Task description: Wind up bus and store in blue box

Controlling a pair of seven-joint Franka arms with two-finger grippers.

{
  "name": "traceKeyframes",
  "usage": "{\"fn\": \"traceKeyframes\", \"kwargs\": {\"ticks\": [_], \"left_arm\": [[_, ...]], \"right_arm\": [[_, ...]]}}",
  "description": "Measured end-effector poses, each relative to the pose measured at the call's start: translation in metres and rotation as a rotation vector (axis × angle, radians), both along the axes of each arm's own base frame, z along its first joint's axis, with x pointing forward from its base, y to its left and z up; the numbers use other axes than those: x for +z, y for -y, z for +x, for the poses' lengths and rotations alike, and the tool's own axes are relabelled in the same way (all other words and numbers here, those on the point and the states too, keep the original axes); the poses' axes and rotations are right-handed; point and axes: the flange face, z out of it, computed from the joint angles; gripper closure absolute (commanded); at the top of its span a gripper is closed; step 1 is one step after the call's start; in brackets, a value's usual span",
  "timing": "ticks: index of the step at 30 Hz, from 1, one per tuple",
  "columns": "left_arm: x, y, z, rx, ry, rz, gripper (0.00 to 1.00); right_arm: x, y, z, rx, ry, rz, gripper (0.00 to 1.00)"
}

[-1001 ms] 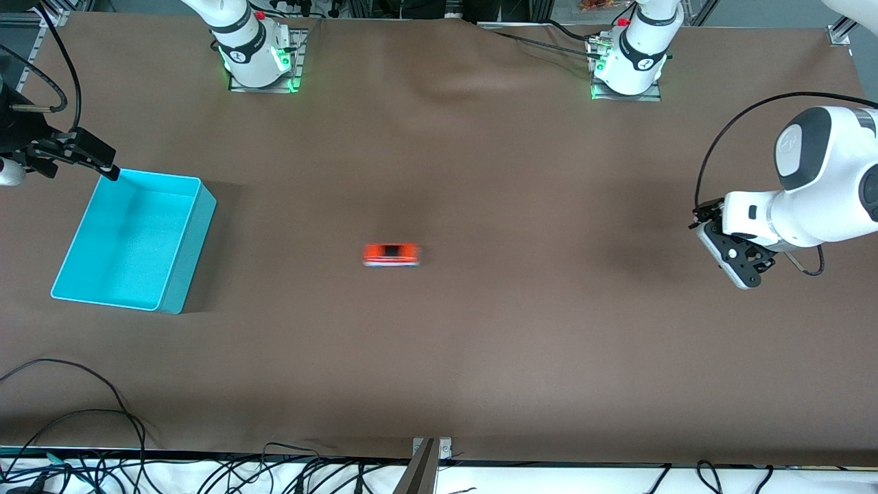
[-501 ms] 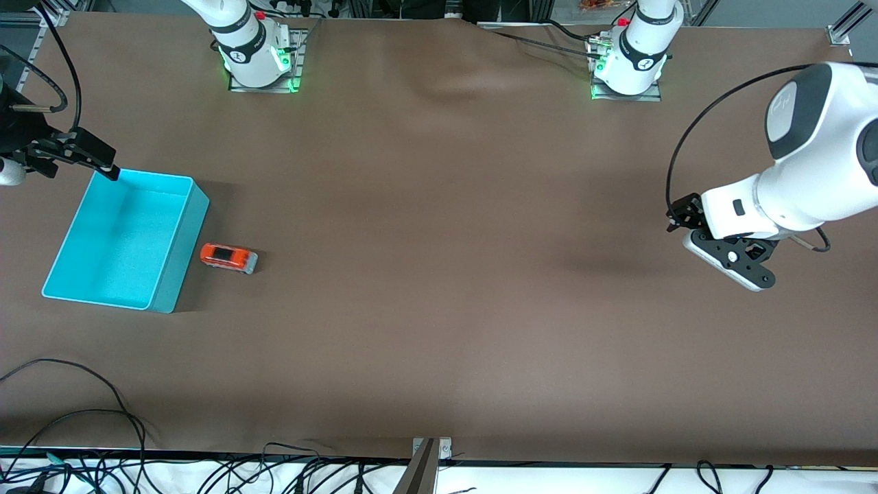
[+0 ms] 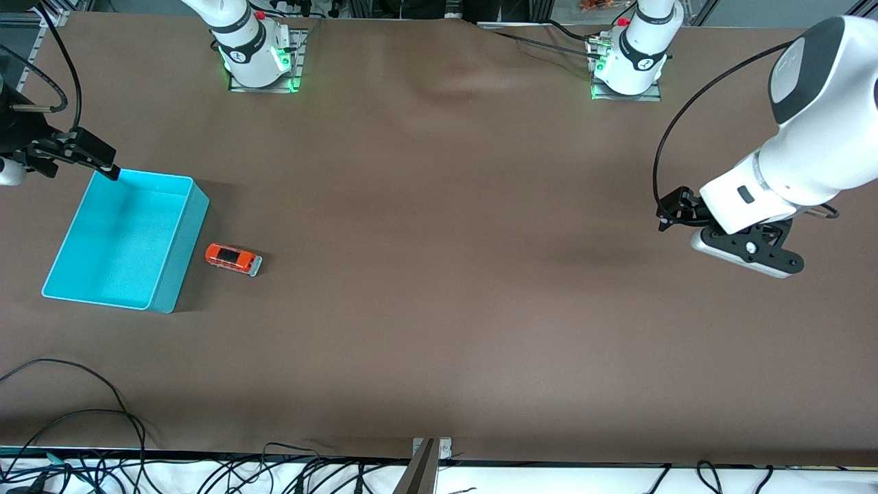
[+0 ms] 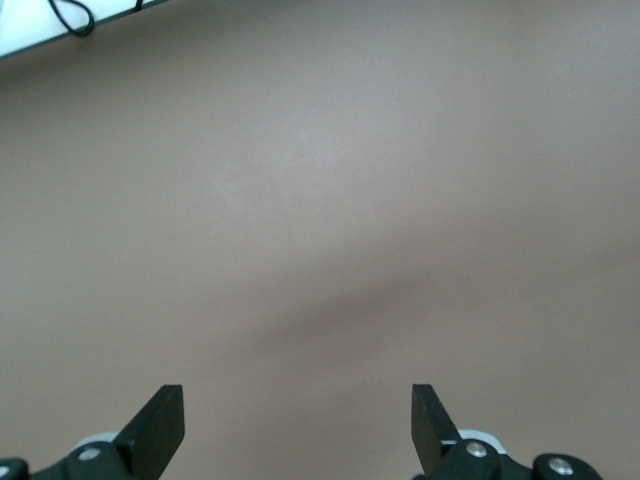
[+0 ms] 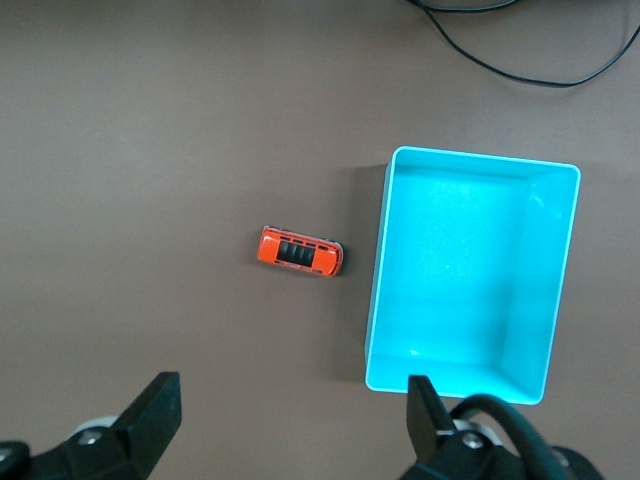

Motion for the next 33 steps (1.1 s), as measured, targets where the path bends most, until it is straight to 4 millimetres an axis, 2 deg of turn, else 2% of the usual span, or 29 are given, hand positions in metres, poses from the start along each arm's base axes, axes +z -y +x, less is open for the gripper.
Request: {"fn": "traceKeyframes", "kwargs": {"ticks": [6, 14, 18, 26, 33], "left_arm": [[0.024, -0.003, -0.005, 0.048, 0.019, -0.033, 0.00], [0.057, -0.025, -0.022, 0.094, 0.025, -0.020, 0.00], [0.061, -0.037, -0.030, 0.113, -0.005, -0.002, 0.00], [0.059, -0.062, -0.031, 0.160, -0.017, 0.012, 0.00], [0.073, -0.073, -0.056, 0.187, -0.011, 0.041, 0.00]], "right_arm": [[0.000, 0.000, 0.000, 0.000, 0.000, 0.000, 0.00], [-0.003, 0.000, -0.001, -0.001, -0.018, -0.001, 0.00], [-0.007, 0.001, -0.002, -0.001, -0.045, -0.001, 0.00], [-0.017, 0.001, 0.000, 0.002, -0.074, -0.003, 0.00], [-0.033, 0.000, 0.008, 0.004, -0.102, -0.006, 0.00]]}}
